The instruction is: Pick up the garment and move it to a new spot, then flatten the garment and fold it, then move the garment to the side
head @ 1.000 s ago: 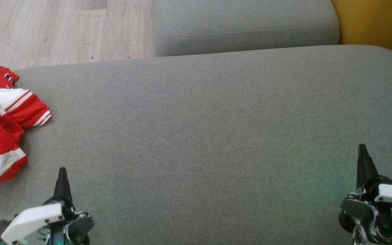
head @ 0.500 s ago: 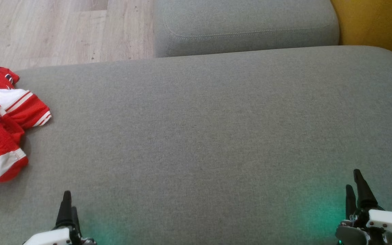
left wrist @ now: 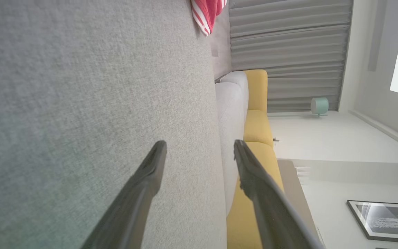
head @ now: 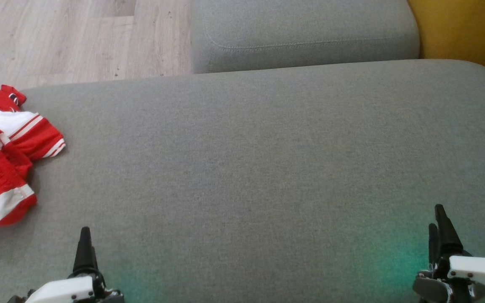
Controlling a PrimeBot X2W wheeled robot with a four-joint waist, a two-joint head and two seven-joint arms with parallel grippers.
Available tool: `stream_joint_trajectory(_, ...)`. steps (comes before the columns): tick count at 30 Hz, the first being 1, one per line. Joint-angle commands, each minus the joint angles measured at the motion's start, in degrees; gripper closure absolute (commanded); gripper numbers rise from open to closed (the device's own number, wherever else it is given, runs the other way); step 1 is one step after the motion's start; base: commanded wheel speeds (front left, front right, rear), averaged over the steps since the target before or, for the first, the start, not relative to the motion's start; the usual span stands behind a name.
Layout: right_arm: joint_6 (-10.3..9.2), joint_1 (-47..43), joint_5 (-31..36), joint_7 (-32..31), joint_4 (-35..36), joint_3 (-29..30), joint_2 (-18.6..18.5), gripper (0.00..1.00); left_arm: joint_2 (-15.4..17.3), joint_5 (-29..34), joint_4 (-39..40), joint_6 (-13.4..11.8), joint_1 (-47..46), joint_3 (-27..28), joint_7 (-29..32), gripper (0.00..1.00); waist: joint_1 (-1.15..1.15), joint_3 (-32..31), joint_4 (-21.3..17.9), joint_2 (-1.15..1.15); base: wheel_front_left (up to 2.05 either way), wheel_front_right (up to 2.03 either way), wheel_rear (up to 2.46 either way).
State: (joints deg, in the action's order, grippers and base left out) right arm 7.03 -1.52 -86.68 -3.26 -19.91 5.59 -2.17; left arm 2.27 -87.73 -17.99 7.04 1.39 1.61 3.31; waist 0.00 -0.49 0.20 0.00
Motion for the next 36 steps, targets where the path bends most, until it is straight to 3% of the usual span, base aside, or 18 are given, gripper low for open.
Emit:
stream_joint_trajectory(1, 0.08, 1.9, 1.9, 0.8, 2.6, -0.7, -0.2, 0.0, 0.2, 1.8, 2.6, -0.2, -1.5, -0.4, -0.8, 0.0, 0.0, -0.1, 0.0, 0.0, 0.0, 0.0, 0.0)
stream_joint_trajectory(14, 0.13, 1.4, 14.1, 3.0, 5.6, -2.1, -0.3, 0.0, 0.3, 13.8, 5.9, -1.6, -1.2, -2.8, -3.0, 0.0, 0.0, -0.6, 0.3, 0.0, 0.0, 0.0, 0.0)
stream_joint_trajectory(36, 0.21, 0.6, 32.4, 6.8, 6.1, -5.7, -0.4, 0.0, 0.4, 34.3, 7.0, -1.7, 0.7, -5.2, -6.8, 0.0, 0.0, -1.0, 0.6, 0.0, 0.0, 0.0, 0.0)
